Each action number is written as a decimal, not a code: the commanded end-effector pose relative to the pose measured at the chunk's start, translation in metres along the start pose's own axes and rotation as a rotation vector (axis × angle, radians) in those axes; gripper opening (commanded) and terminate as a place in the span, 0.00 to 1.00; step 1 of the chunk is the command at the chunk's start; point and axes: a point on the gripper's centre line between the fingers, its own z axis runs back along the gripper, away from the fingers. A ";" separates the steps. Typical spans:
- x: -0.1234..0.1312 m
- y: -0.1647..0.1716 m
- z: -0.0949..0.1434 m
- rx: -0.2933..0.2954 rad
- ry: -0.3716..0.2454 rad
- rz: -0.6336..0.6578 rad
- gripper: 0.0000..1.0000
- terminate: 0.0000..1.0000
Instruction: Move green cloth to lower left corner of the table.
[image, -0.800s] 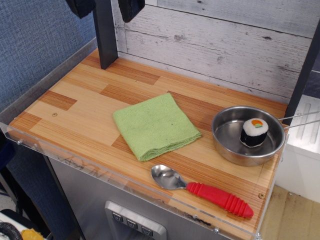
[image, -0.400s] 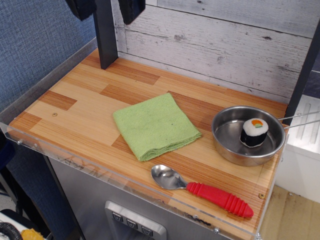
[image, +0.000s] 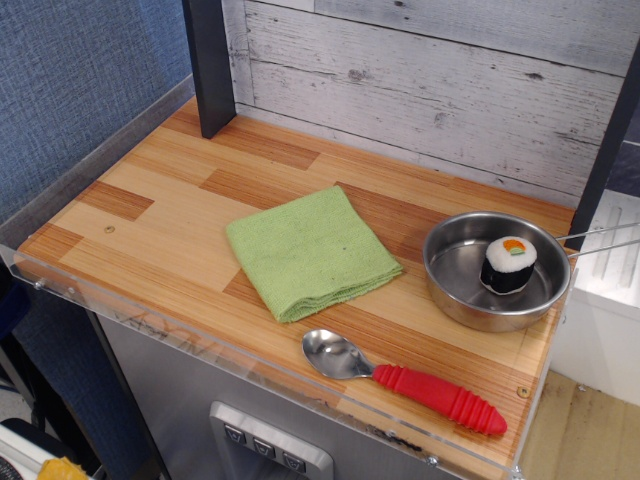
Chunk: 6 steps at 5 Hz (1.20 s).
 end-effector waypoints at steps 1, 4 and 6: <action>-0.006 0.019 -0.026 0.043 -0.042 -0.054 1.00 0.00; -0.025 -0.007 -0.094 0.022 -0.004 -0.135 1.00 0.00; -0.018 -0.025 -0.134 0.010 0.036 -0.137 1.00 0.00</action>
